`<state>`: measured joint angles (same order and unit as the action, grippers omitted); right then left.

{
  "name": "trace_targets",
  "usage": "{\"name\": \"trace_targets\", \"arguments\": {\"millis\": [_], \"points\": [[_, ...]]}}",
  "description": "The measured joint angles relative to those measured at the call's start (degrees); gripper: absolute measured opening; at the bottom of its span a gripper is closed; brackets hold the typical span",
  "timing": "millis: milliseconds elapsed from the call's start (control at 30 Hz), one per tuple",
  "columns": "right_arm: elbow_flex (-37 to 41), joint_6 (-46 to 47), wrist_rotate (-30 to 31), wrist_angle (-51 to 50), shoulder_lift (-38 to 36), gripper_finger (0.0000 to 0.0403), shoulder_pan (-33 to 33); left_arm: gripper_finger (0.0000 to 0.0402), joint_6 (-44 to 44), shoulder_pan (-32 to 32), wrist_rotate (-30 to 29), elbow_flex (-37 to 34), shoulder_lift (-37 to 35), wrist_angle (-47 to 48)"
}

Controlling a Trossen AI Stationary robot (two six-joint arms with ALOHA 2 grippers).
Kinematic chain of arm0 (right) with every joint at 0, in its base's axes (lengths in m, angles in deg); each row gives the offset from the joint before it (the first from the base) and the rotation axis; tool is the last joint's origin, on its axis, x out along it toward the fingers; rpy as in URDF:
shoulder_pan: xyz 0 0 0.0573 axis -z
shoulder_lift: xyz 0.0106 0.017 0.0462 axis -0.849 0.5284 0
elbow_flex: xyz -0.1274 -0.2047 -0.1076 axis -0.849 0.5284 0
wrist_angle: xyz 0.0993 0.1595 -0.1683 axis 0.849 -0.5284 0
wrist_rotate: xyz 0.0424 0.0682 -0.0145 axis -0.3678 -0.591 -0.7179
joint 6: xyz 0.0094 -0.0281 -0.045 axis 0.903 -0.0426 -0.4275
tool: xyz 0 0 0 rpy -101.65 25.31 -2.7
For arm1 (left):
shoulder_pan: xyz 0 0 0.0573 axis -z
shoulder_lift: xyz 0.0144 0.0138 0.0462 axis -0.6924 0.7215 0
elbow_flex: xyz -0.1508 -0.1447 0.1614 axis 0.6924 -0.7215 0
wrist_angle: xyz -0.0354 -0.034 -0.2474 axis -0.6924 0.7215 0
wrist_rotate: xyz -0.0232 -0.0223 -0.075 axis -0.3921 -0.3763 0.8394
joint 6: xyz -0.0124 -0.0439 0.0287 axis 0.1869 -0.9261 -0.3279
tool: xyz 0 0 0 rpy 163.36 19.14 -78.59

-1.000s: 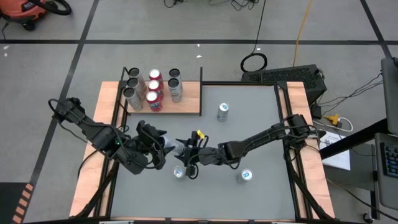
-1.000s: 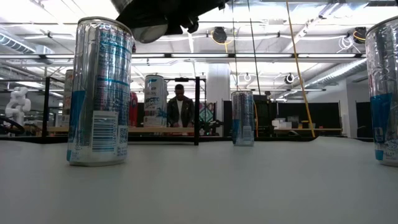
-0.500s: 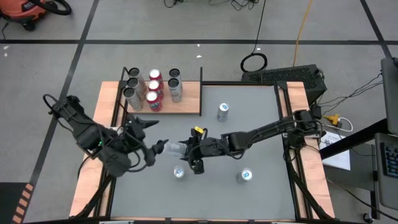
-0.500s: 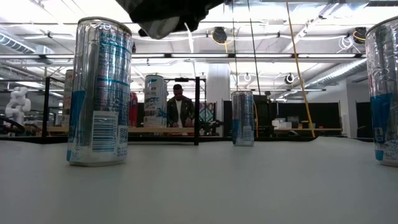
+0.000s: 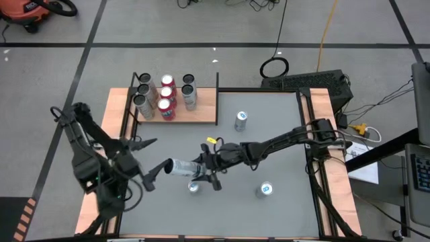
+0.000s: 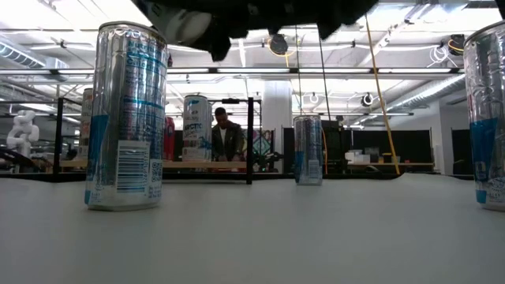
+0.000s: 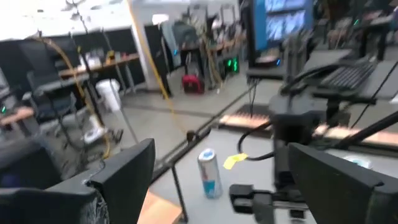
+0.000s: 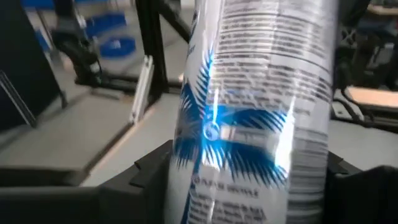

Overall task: Place canned beverage on shelf
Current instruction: Put the white-blue soda can on the shelf aligned with the other white-blue soda can

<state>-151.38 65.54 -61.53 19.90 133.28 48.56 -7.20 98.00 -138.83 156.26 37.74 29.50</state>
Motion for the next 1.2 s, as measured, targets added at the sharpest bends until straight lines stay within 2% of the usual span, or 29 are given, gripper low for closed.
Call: {"name": "trace_targets", "arguments": {"millis": [133, 233, 400, 500, 600, 767, 933, 1200], "points": [[5.0, 3.4, -2.5, 12.3, 0.0, 0.0212, 0.9, 0.0364, -0.8, 4.0, -3.4, -0.7, 0.5, 0.2], [6.8, 4.1, -4.4, 19.2, 0.0, 0.0212, 1.1, 0.0364, -4.4, 4.7, -4.1, -3.4, 1.3, 0.2], [7.1, 5.2, -7.1, 24.2, -0.1, 0.0212, 1.5, 0.0364, -13.0, 4.2, -4.1, -8.7, 1.8, -1.5], [7.2, 5.5, -8.0, 25.6, -0.1, 0.0212, 2.0, 0.0364, -15.0, 4.0, -4.9, -11.6, 2.4, -5.2], [7.4, 5.6, -10.3, 27.5, 0.0, 0.0212, 2.4, 0.0364, -14.8, 4.2, -5.8, -13.7, 3.8, -9.0], [7.5, 5.5, -11.7, 28.8, 0.0, 0.0212, 2.9, 0.0364, -14.4, 4.2, -6.1, -13.9, 5.1, -10.1], [7.3, 7.3, -14.3, 28.7, 0.0, 0.0212, 3.1, 0.0364, -9.6, 6.4, -3.1, -12.9, 3.3, -9.7], [6.9, 7.8, -14.5, 31.2, -0.2, 0.0212, 3.3, 0.0364, -5.0, 9.5, -2.8, -11.1, 1.9, -10.0]]}}
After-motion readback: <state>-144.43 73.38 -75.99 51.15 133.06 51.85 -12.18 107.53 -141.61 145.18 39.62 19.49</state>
